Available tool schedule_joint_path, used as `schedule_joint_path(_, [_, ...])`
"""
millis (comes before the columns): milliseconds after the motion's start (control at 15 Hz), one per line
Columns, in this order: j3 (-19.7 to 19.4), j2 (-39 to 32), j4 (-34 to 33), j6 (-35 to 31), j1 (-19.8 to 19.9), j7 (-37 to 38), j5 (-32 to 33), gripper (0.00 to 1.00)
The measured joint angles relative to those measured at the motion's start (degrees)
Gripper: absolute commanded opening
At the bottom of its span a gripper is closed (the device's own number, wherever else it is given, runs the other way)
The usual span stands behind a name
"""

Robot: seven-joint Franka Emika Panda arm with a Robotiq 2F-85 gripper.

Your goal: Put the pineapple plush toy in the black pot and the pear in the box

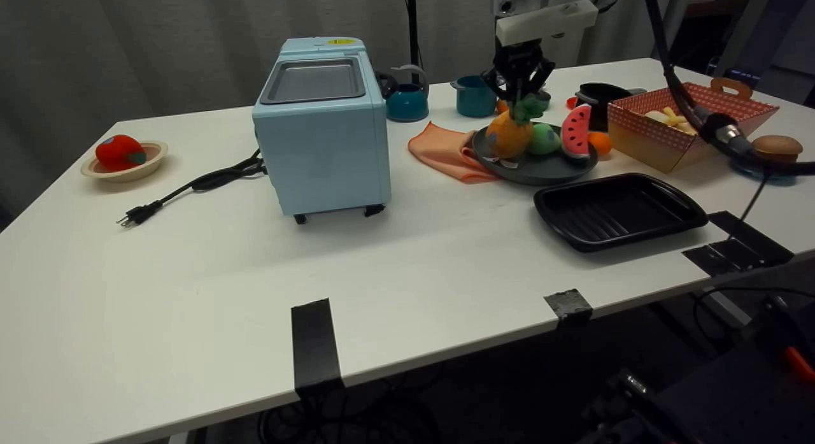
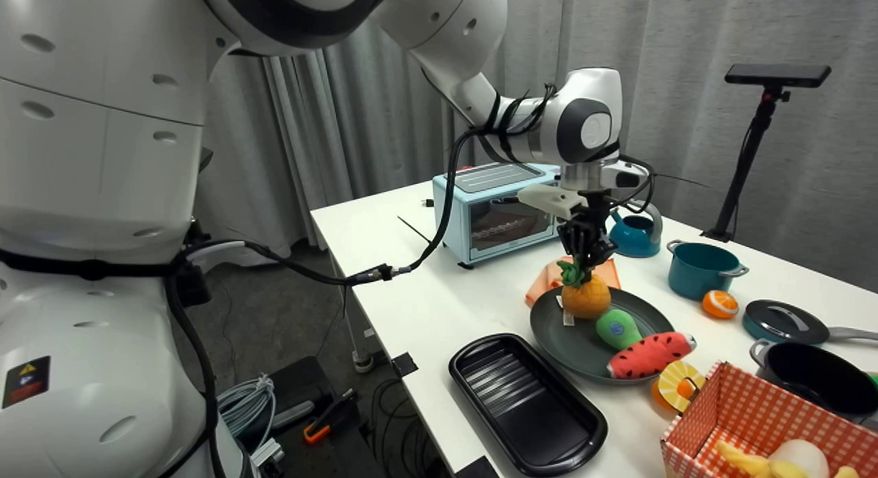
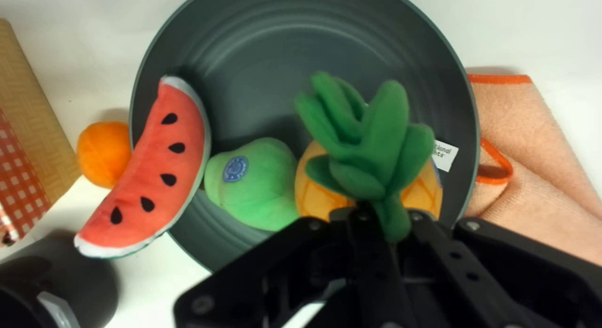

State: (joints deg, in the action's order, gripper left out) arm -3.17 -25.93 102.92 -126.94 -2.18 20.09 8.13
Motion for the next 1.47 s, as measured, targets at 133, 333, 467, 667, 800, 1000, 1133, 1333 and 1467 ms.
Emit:
schedule_joint_path(133, [0.3,1.2,-0.5,0.0,-0.2,0.0,0.0,0.02])
schedule_joint_path(333, [0.9,4.5,0.5,-0.5,-0.6,-0.1,-0.1,0.02])
schedule_joint_path(467, [1.5,8.2,2.7,-1.6,-1.0,-0.1,-0.4,0.02])
schedule_joint_path(667, [2.0,14.3,6.3,-4.5,-1.1,0.0,-0.8,0.02])
schedule_joint_path(800, [2.0,18.1,8.4,-6.4,-1.1,0.0,-0.9,0.02])
schedule_joint_path(1000, [1.5,22.6,10.9,-9.3,-0.4,0.1,-0.9,0.02])
schedule_joint_path(1133, [0.8,24.7,12.2,-11.1,0.5,0.2,-0.9,0.02])
schedule_joint_path(1333, [-0.7,26.1,13.3,-13.0,2.7,0.4,-0.9,0.02])
schedule_joint_path(1467, [-1.9,26.3,13.5,-13.8,4.4,0.4,-0.9,0.02])
